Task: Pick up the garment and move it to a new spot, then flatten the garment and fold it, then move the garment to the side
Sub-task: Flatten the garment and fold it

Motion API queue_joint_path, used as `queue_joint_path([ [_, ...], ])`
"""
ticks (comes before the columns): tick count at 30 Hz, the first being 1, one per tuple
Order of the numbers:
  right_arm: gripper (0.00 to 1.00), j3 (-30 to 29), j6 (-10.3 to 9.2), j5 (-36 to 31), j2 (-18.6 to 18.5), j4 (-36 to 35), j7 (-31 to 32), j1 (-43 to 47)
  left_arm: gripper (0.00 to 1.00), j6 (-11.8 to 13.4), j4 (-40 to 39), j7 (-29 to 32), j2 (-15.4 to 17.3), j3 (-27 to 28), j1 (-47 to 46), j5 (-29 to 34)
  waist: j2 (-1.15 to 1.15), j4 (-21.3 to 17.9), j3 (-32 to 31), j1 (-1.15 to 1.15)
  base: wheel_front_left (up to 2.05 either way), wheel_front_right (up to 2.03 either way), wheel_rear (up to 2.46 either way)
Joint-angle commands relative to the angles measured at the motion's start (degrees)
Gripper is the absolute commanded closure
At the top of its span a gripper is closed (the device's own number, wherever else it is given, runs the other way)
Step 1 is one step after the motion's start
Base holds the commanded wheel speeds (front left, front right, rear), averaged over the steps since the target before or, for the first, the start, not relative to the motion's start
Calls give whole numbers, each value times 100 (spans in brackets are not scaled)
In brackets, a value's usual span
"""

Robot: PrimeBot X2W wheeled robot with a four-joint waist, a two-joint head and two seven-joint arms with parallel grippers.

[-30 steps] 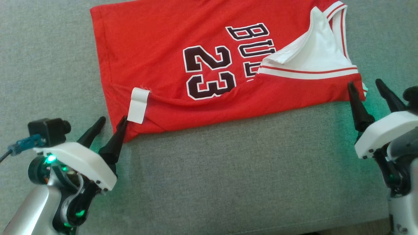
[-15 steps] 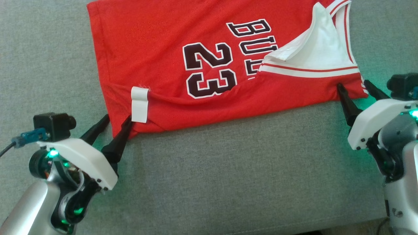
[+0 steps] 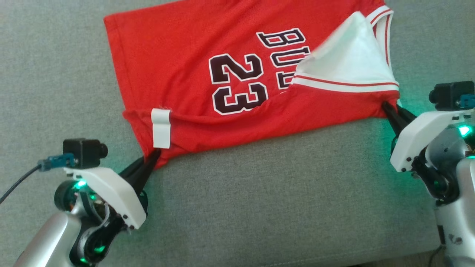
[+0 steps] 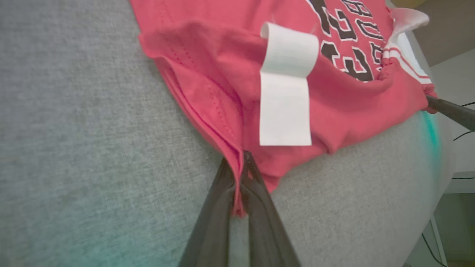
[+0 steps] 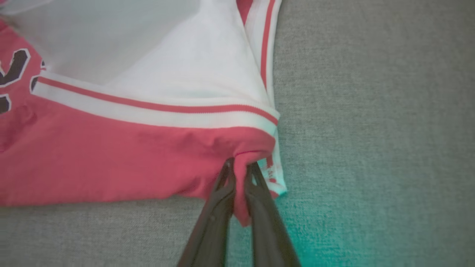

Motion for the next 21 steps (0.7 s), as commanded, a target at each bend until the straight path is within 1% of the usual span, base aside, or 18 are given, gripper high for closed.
queue_joint_path([
  [1, 100, 119, 44, 160, -157, -105, 108, 157, 100, -43, 33, 106, 98, 103, 165, -104, 0, 1, -119, 0, 0, 0, 0],
  [4, 100, 103, 44, 417, -324, -263, 230, 257, 100, -99, -8, 129, 213, 232, 180, -231, 0, 1, -273, 0, 0, 0, 0],
  [9, 100, -4, 44, 938, -767, -792, 662, 671, 100, -147, -341, 289, 611, 519, 404, -481, 0, -1, -537, 0, 0, 0, 0],
  [12, 100, -100, 44, 1292, -1108, -1229, 1027, 1161, 100, -173, -708, 435, 843, 613, 730, -668, 0, 6, -636, 0, 0, 0, 0],
  [15, 100, -291, 44, 1560, -1371, -1699, 1314, 1781, 100, -137, -1124, 540, 1021, 603, 1259, -792, 0, -6, -668, 0, 0, 0, 0],
  [17, 100, -436, 44, 1676, -1442, -1959, 1438, 2202, 100, -89, -1357, 535, 1086, 555, 1694, -830, 0, -21, -659, 0, 0, 0, 0],
  [18, 100, -436, 44, 1676, -1442, -1959, 1438, 2202, 100, -89, -1357, 535, 1086, 555, 1694, -830, 0, -21, -659, 0, 0, 0, 0],
  [19, 100, -498, 44, 1707, -1454, -2070, 1470, 2386, 100, -66, -1437, 498, 1104, 529, 1894, -816, 0, -27, -648, 0, 0, 0, 0],
  [21, 100, -598, 44, 1719, -1416, -2227, 1463, 2654, 100, -23, -1516, 384, 1059, 490, 2208, -821, 0, -31, -625, 0, 0, 0, 0],
])
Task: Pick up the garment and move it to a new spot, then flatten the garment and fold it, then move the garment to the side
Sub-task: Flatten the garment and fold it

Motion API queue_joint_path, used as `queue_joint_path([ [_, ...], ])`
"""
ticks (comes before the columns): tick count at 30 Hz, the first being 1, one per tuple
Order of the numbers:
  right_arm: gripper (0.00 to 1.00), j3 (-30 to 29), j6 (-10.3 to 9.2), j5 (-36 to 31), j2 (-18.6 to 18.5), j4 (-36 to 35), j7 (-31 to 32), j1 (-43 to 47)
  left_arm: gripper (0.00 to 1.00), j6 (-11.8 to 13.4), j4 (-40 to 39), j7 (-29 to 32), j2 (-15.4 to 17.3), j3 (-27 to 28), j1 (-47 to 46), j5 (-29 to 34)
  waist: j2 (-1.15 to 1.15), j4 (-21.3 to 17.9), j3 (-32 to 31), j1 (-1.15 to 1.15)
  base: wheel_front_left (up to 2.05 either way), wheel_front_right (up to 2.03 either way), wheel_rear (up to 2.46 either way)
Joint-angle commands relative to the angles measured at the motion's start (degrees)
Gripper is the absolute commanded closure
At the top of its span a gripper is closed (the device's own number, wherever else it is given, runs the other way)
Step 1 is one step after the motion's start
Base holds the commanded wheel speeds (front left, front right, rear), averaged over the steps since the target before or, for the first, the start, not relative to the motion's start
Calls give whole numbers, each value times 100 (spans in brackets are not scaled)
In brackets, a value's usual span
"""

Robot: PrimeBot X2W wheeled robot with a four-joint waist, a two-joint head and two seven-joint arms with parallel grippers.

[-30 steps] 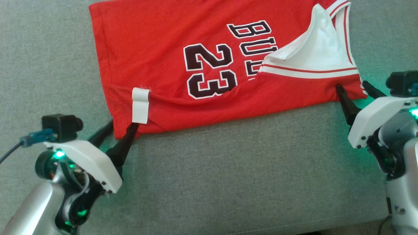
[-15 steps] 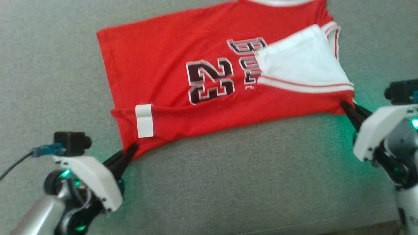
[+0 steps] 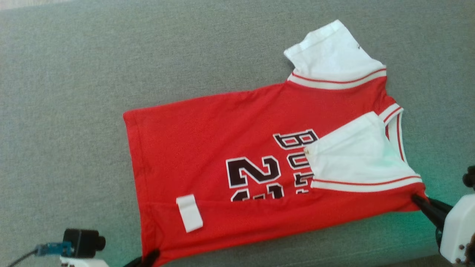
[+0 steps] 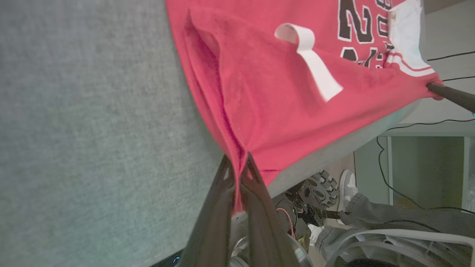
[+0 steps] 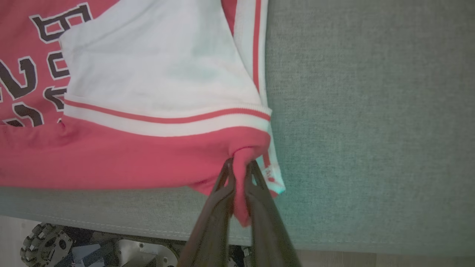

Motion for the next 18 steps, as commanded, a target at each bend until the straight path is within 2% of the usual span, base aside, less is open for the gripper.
queue_joint_path([
  [1, 100, -42, 44, -25, -173, -248, -34, -29, 100, 35, -173, -99, 119, 247, -157, 44, 0, 0, 15, 1, 0, 0, 0],
  [2, 100, -42, 44, -72, -149, -263, -47, 37, 100, 56, -150, -161, 85, 226, -101, 90, 0, 2, 22, 1, 0, 0, 0],
  [3, 60, -12, 44, -142, -151, -276, -65, 79, 100, 67, -116, -203, 64, 189, -77, 159, 0, 4, 29, 1, 0, 0, 0],
  [4, 0, 30, 44, -257, -184, -285, -107, 101, 91, 71, -74, -252, 33, 154, -86, 232, 0, 10, 37, 1, 0, 0, 0],
  [5, 0, 44, 44, -374, -198, -264, -157, 113, 70, 96, -11, -299, -27, 134, -110, 270, 0, 22, 39, 1, 0, 0, 0],
  [7, 0, 63, 44, -475, -157, -226, -248, 126, 68, 102, 103, -308, -49, 41, -187, 419, 0, 41, 28, 1, 0, 0, 0],
  [8, 0, 38, 44, -493, -114, -228, -301, 126, 55, 127, 147, -354, -88, 37, -224, 468, 0, 48, 22, 1, 0, 0, 0],
  [9, 0, -2, 44, -504, -78, -242, -340, 129, 1, 154, 182, -410, -141, 53, -254, 481, 0, 53, 10, 1, 0, 0, 0],
  [13, 0, -281, 44, -448, -169, -665, -425, 15, 0, 242, 128, -567, 12, 281, -270, 608, 0, 35, 2, 1, 0, 0, 0],
  [16, 0, -466, 44, -470, -159, -945, -445, -504, 0, 478, 85, -741, 132, 694, -469, 703, 0, 40, 113, 1, 0, 0, 0],
  [18, 0, -409, 44, -504, -139, -1006, -388, -1019, 0, 540, 58, -753, 279, 814, -747, 898, 0, 62, 242, 1, 0, 0, 0],
])
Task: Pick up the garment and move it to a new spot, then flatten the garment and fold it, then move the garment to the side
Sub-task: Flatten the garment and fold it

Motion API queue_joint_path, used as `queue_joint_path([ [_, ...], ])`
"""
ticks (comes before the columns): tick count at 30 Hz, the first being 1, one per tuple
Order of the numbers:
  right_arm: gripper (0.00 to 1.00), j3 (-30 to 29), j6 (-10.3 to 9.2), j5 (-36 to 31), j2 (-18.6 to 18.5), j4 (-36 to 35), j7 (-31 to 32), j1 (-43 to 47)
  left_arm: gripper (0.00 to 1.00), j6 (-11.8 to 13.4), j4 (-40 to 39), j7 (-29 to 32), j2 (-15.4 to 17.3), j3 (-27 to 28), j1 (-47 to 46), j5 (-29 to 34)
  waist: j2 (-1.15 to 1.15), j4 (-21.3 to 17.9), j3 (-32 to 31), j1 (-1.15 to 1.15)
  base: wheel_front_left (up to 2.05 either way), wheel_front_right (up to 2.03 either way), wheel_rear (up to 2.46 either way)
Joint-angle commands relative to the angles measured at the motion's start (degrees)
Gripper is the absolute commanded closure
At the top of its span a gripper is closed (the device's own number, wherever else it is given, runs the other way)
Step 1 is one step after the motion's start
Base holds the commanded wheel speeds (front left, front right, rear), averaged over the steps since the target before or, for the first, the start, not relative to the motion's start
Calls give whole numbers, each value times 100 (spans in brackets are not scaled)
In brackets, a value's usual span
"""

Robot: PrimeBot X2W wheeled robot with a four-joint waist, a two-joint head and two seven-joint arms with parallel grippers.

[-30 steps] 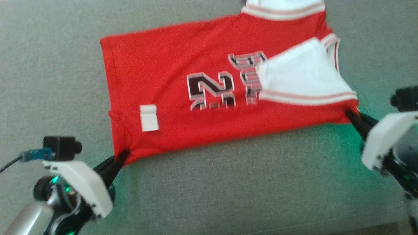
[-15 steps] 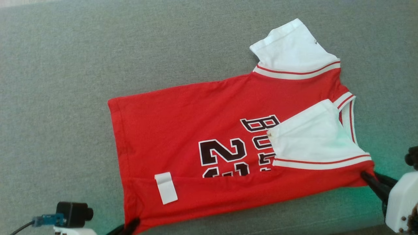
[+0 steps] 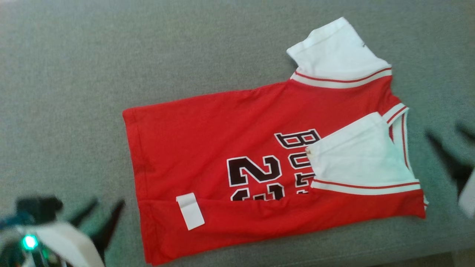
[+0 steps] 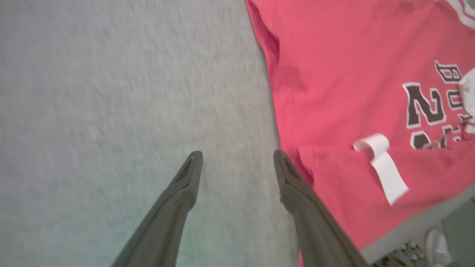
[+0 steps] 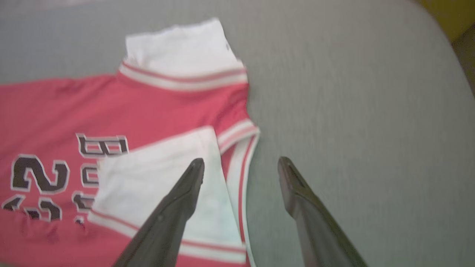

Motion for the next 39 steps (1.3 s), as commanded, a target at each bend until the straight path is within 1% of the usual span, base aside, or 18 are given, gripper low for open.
queue_joint_path([
  [1, 0, 55, 44, -120, -153, -200, 11, -550, 0, 60, -198, -69, 118, 325, -559, 86, 0, 55, 150, 0, 0, 0, 0],
  [3, 0, 192, 44, -309, 7, 33, 9, -1228, 0, 90, -162, -78, -2, 310, -1051, 151, 0, 115, 305, 0, 0, 0, 0],
  [5, 0, 410, 44, -644, 146, 418, -34, -1900, 0, 100, -6, -74, -192, 186, -1622, 261, 0, 204, 465, 0, 0, 0, 0],
  [8, 0, 744, 44, -992, 398, 1195, -107, -2780, 0, 52, 378, 43, -480, -183, -2386, 495, 0, 343, 703, 0, 0, 0, 0],
  [10, 0, 901, 44, -1192, 509, 1764, -165, -3259, 0, -35, 676, 139, -677, -413, -2790, 560, 0, 434, 825, 0, 0, 0, 0],
  [15, 0, 1015, 44, -1650, 655, 3032, -505, -4095, 0, -276, 1308, 223, -1007, -784, -3459, 683, 0, 648, 989, 0, 0, 0, 0],
  [19, 0, 1080, 44, -1791, 692, 3720, -668, -4430, 0, -424, 1670, 235, -1202, -926, -3739, 653, 0, 744, 1025, 0, 0, 0, 0],
  [22, 0, 1170, 44, -1780, 713, 4018, -749, -4554, 0, -518, 1867, 261, -1247, -998, -3842, 637, 0, 745, 1023, 0, 0, 0, 0],
  [27, 0, 1301, 44, -1707, 720, 4257, -804, -4619, 0, -603, 2003, 286, -1258, -1032, -3882, 581, 0, 700, 997, 0, 0, 0, 0],
  [34, 0, 1520, 44, -1512, 686, 4486, -806, -4707, 0, -639, 2091, 355, -1207, -1073, -3914, 567, 0, 643, 999, 0, 0, 0, 0],
  [38, 0, 1658, 44, -1334, 718, 4586, -715, -4744, 0, -728, 2131, 491, -1236, -1160, -3950, 483, 0, 640, 1019, 0, 0, 0, 0],
  [39, 0, 1729, 44, -1269, 720, 4610, -653, -4737, 26, -757, 2132, 520, -1253, -1189, -3953, 458, 0, 640, 1015, 0, 0, 0, 0],
])
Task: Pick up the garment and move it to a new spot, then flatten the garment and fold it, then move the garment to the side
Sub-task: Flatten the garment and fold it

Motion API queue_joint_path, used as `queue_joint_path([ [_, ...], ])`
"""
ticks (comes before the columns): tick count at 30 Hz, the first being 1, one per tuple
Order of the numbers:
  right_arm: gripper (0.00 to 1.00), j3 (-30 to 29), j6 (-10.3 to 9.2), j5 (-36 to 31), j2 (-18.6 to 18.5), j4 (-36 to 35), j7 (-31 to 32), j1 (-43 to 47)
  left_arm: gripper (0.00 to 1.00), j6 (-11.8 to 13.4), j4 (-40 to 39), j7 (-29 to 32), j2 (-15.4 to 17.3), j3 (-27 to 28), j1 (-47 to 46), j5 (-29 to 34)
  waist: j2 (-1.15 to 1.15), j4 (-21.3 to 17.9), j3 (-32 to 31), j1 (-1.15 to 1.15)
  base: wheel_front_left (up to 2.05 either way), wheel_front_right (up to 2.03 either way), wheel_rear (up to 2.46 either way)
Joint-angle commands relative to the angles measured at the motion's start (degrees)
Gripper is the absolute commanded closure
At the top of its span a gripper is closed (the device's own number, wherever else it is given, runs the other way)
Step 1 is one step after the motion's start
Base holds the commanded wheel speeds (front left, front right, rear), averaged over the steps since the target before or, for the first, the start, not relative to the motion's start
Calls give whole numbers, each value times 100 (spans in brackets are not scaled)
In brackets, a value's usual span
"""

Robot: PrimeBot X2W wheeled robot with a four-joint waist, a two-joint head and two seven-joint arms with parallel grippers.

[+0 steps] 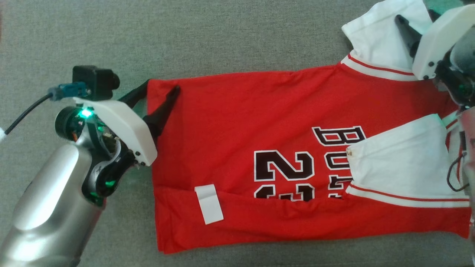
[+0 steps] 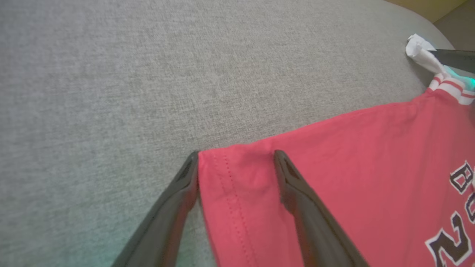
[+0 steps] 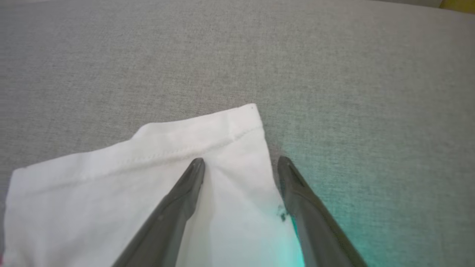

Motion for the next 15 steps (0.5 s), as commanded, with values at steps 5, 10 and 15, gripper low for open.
queue_joint_path([
  [5, 100, 396, 44, 353, -73, -80, 103, 49, 100, -132, 80, 167, 44, -60, 75, -142, 0, -11, -51, 0, 0, 0, 0],
  [10, 100, 181, 44, 339, -74, -88, -371, -94, 100, -137, 91, 10, 14, 70, 34, -228, 0, -58, -86, 0, 0, 0, 0],
  [15, 100, -303, 44, 30, 96, 19, -978, -358, 100, -41, 138, -363, -26, 384, -141, -261, 0, -104, -167, 0, 0, 0, 0],
])
